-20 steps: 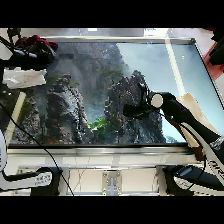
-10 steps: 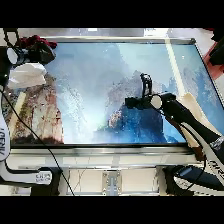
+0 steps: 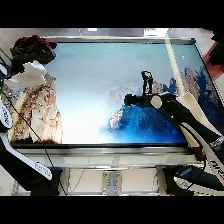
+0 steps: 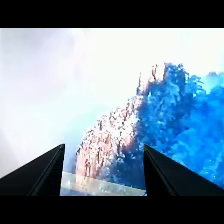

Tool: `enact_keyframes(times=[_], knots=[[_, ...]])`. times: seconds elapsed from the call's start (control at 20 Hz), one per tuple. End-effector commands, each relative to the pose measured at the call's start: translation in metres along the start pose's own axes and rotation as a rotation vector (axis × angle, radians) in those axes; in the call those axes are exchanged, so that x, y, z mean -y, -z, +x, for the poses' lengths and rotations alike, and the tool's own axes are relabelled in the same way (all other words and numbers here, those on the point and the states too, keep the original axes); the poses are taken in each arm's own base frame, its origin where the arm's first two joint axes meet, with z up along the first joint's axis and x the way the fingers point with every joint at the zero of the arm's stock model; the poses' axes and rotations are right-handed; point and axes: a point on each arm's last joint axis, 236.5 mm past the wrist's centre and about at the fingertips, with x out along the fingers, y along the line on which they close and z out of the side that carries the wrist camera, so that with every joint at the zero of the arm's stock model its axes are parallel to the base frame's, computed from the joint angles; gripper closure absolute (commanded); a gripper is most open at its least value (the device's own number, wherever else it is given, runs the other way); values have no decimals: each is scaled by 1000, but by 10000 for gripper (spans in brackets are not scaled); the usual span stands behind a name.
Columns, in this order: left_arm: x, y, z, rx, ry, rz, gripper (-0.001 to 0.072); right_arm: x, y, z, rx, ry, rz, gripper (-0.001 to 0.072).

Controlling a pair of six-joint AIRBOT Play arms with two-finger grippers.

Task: Fold the shirts.

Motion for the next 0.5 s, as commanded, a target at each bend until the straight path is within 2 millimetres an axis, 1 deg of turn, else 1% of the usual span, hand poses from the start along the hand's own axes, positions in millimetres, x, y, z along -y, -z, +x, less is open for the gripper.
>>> enact_keyframes(times=[0.0, 0.05, 0.1, 0.15, 0.3, 0.45], knots=[[-22, 22, 40, -48, 41, -87, 97, -6, -2, 0, 8, -26, 58, 145], [-25, 27, 45, -51, 35, -85, 91, -6, -2, 0, 7, -26, 60, 145], [-27, 28, 49, -40, 30, -83, 76, -6, -2, 0, 5, -26, 61, 146], [-29, 24, 52, -18, 24, -93, 76, -7, -1, 0, 3, -29, 65, 146], [-40, 11, 52, 40, 13, -205, 76, -10, 0, 0, -3, -42, 82, 147], [-61, 13, 50, 31, -3, -297, 66, -10, 0, 0, -3, -42, 82, 153]])
